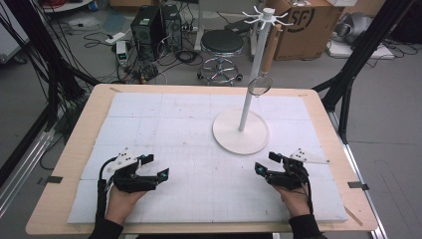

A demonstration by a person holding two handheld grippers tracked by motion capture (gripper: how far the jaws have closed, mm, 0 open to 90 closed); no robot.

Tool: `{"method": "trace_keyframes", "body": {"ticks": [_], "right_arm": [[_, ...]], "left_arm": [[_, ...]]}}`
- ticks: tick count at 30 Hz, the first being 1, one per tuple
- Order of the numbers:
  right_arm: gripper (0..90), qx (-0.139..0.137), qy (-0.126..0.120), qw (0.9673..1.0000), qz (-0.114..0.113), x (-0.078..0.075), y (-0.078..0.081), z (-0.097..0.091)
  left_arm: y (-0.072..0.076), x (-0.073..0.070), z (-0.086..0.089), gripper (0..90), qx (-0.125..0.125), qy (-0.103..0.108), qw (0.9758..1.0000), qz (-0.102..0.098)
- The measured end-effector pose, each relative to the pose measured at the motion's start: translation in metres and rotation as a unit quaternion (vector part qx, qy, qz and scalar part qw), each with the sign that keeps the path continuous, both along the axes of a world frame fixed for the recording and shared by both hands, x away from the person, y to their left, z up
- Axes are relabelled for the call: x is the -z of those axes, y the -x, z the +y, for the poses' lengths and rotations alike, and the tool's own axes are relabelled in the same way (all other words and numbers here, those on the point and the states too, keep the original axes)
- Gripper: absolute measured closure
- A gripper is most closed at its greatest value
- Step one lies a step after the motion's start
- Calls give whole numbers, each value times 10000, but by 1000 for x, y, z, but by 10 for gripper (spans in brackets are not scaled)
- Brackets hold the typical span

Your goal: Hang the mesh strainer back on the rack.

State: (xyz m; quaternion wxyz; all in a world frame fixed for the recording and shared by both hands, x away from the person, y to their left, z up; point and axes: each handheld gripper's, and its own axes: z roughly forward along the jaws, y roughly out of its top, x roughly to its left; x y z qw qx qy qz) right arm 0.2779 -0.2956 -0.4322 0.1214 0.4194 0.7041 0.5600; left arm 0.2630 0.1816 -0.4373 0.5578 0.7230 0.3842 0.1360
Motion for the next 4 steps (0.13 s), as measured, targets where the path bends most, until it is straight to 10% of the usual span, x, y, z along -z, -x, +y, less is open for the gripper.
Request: {"method": "trace_keyframes", "body": {"ticks": [4], "right_arm": [[159, 24, -11, 10000, 3, 0, 0, 0]], "left_arm": [[1, 0, 0, 168, -9, 0, 10000, -7]]}}
